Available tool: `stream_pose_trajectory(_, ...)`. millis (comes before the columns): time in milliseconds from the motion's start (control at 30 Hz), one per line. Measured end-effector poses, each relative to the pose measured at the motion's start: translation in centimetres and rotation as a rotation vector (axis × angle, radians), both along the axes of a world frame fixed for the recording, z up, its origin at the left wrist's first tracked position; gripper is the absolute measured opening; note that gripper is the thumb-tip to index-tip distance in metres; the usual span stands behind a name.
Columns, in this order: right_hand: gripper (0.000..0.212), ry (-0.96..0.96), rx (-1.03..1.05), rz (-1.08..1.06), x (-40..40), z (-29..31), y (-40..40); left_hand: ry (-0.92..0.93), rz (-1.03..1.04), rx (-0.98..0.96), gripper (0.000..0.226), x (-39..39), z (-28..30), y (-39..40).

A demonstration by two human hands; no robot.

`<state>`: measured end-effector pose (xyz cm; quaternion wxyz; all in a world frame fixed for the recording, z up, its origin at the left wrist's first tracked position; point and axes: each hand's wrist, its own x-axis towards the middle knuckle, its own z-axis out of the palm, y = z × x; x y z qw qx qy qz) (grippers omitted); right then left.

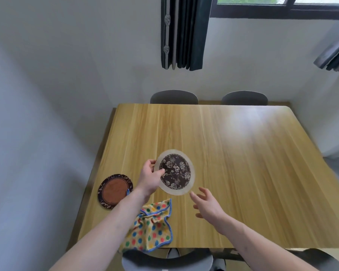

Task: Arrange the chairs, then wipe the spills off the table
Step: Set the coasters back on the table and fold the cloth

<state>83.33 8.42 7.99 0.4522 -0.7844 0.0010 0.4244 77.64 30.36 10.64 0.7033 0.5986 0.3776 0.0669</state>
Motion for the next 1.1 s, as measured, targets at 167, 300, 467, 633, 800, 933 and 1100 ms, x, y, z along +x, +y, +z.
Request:
stream_pose_trajectory(167,0.041,0.200,0.162,-0.252,0.9,-0.2,-0.9,0.012,-0.132,-0.111,0.031,0.7,-0.9,-3.0)
stream_pose_trajectory(300,0.020,0.212,0.193,-0.406,1.7,-0.8,-2.0,0.082,-0.262,-0.135,0.030,0.6,-1.9,-3.3)
stream_pose_trajectory(467,0.026,0.160,0.106,-0.567,4.3,-2.2,-3.5,0.258,-0.318,0.000,0.037,0.4,-3.6,-1.8)
stream_pose_trajectory(633,0.043,0.158,0.066,-0.697,8.6,-2.8,-4.0,0.351,-0.237,0.096,0.032,-1.0,-5.1,0.7)
stream_pose_trajectory(800,0.049,0.071,0.079,-0.764,13.7,-1.3,-3.5,0.448,-0.141,0.194,0.027,-3.3,-6.6,4.1)
stream_pose_trajectory(933,0.053,0.114,0.063,-0.704,16.0,-0.4,-2.9,0.547,-0.094,0.259,0.024,-5.3,-7.7,6.7)
stream_pose_trajectory(1100,0.042,0.219,-0.147,-0.437,13.8,-1.8,-3.5,0.673,-0.120,0.343,0.023,-7.7,-9.6,8.9)
